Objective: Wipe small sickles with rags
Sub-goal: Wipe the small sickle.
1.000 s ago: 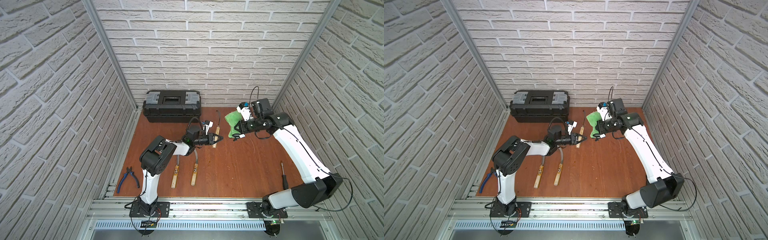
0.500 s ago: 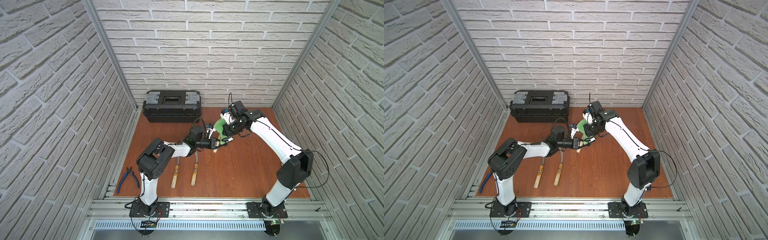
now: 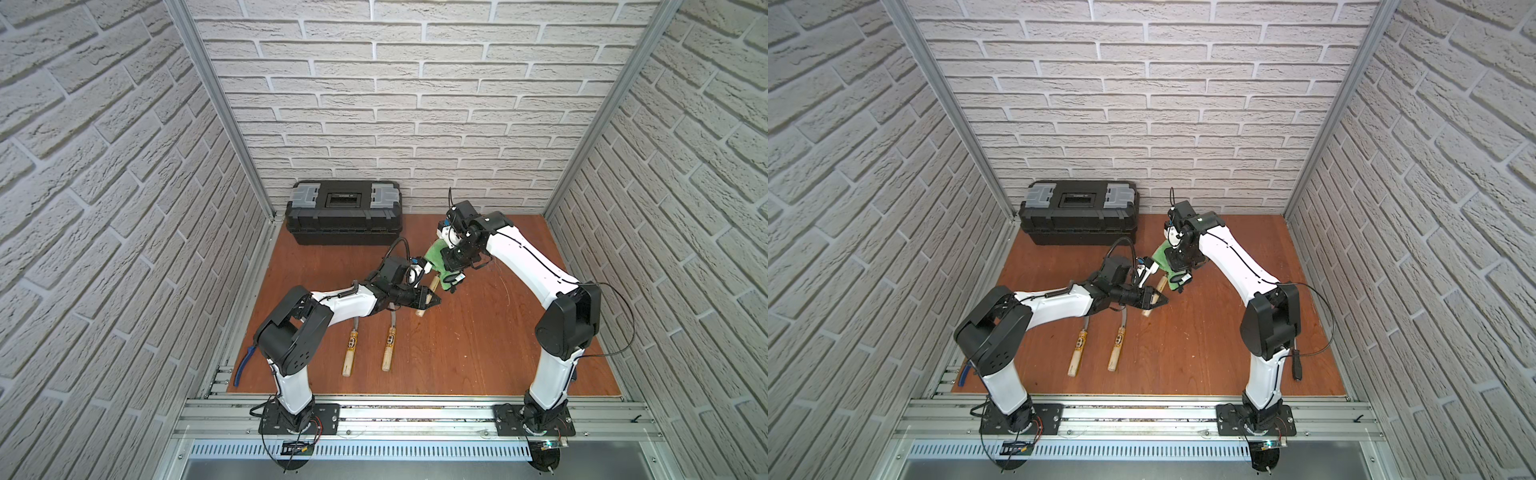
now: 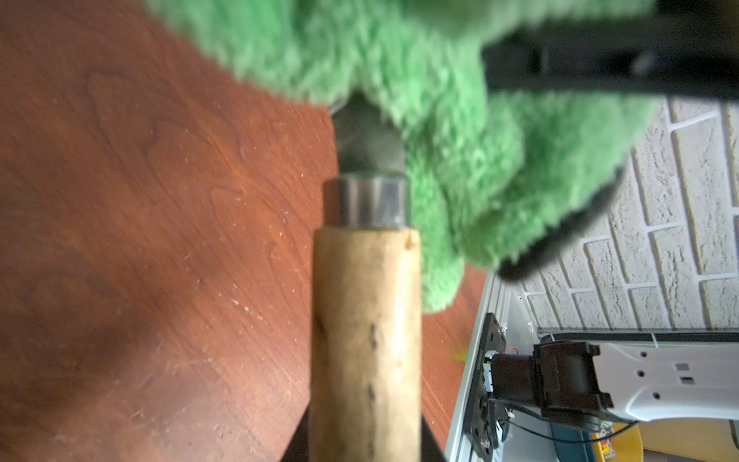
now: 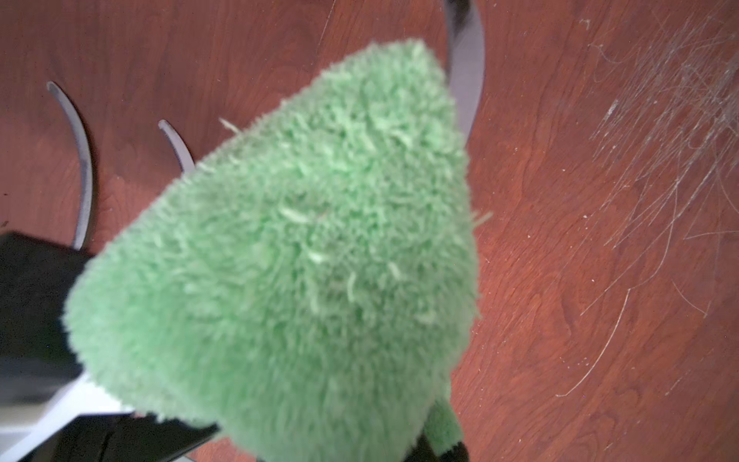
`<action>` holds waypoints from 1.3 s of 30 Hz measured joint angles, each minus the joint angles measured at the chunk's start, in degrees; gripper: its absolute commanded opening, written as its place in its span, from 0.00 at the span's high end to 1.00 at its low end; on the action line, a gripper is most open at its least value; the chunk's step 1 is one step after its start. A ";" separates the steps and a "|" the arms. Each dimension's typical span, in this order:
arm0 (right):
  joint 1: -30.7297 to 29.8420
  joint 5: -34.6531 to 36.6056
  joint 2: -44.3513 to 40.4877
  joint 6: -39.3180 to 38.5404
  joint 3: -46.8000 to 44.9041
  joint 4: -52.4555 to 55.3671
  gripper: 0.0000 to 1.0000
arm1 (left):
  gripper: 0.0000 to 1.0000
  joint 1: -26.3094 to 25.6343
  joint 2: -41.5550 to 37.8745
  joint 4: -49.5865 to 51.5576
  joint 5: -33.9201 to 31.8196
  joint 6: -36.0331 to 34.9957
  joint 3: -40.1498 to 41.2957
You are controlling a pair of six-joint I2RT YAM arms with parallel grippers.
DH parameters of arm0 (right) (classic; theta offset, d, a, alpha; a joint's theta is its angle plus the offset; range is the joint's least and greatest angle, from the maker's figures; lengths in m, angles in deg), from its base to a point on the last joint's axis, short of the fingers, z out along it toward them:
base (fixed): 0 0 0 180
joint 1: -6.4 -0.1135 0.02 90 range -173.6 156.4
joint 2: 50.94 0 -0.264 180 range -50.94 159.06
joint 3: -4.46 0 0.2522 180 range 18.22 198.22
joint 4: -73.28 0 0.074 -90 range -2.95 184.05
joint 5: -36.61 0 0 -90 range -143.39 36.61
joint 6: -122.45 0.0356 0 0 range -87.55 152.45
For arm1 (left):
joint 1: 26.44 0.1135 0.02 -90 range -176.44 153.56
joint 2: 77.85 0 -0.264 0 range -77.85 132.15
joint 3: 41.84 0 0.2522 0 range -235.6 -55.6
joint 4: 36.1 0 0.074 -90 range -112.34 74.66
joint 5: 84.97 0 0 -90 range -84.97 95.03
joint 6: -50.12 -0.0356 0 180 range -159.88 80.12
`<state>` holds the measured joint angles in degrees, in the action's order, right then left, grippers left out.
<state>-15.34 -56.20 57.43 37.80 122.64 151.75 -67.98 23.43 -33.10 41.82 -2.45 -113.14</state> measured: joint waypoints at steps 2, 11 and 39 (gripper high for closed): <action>0.33 0.92 0.90 0.00 0.17 -0.09 0.98 | 1.00 -0.33 -0.68 1.99 -0.20 -0.72 0.52; 3.13 3.78 3.41 -0.04 0.57 -2.32 0.97 | 1.00 -2.45 -4.07 9.38 -0.35 -4.94 0.94; 12.92 7.58 0.00 -1.33 0.04 -2.21 0.97 | 1.00 -1.46 -12.46 18.16 -8.04 -15.80 1.29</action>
<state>-2.42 -48.61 57.43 36.46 122.68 149.55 -69.45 10.97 -14.94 33.78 -18.25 -111.85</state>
